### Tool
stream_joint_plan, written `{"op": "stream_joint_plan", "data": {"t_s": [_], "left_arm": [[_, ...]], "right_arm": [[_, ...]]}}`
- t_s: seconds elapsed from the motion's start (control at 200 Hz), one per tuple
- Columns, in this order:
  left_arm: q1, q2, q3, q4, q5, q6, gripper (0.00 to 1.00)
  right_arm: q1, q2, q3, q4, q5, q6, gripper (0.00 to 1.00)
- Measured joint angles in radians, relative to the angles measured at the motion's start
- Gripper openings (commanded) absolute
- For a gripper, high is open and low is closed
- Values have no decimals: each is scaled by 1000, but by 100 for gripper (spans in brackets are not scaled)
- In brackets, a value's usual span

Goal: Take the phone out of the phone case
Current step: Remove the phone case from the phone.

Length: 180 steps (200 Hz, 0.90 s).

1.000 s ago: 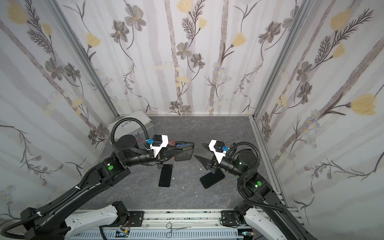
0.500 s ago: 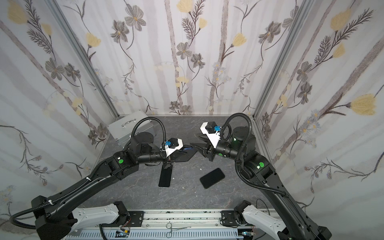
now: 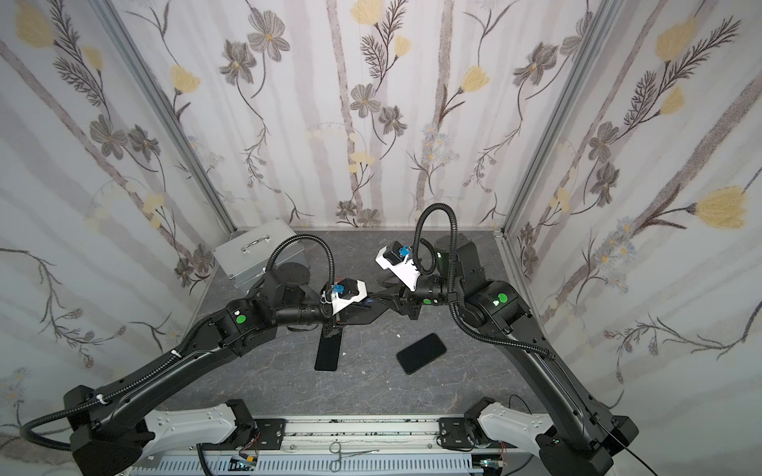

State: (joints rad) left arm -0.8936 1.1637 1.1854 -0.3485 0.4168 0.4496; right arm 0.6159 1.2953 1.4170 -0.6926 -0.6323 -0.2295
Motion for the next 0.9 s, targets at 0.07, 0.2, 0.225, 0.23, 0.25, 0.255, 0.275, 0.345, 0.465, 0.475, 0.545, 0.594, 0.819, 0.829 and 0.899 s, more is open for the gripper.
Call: {"op": "stream_joint_plan", "data": {"t_s": [0.07, 0.2, 0.225, 0.23, 0.25, 0.255, 0.275, 0.345, 0.465, 0.475, 0.545, 0.594, 0.819, 0.829, 0.899], "left_arm": [[-4, 2, 2, -13, -3, 3, 0], [-9, 4, 4, -30, -6, 7, 0], [-9, 5, 4, -32, -11, 11, 0], [-9, 5, 4, -32, -12, 11, 0], [-9, 5, 5, -33, -16, 13, 0], [-9, 5, 5, -34, -17, 14, 0], [-9, 6, 6, -37, -20, 14, 0], [-10, 6, 7, -47, -27, 19, 0], [-14, 6, 8, -60, -43, 22, 0], [-14, 6, 8, -60, -43, 22, 0], [-15, 6, 8, -71, -47, 23, 0], [-15, 6, 8, -80, -49, 23, 0], [-16, 2, 8, -96, -56, 25, 0], [-16, 2, 8, -96, -56, 25, 0], [-17, 1, 8, -97, -55, 26, 0]], "right_arm": [[1, 6, 0, -6, 0, 1, 41], [2, 24, 8, -19, 15, 10, 41], [2, 30, 12, -23, 19, 11, 40], [2, 32, 14, -23, 20, 11, 40], [2, 36, 17, -24, 25, 12, 40], [2, 37, 18, -24, 26, 12, 40], [2, 43, 21, -27, 29, 12, 40], [4, 61, 32, -37, 29, 12, 40], [4, 77, 37, -52, 10, 10, 35], [4, 77, 37, -53, 8, 9, 35], [4, 84, 38, -63, -5, 3, 33], [3, 92, 38, -69, -19, -1, 31], [1, 118, 38, -78, -49, -15, 29], [1, 119, 38, -78, -49, -15, 29], [0, 129, 38, -80, -49, -14, 30]]}}
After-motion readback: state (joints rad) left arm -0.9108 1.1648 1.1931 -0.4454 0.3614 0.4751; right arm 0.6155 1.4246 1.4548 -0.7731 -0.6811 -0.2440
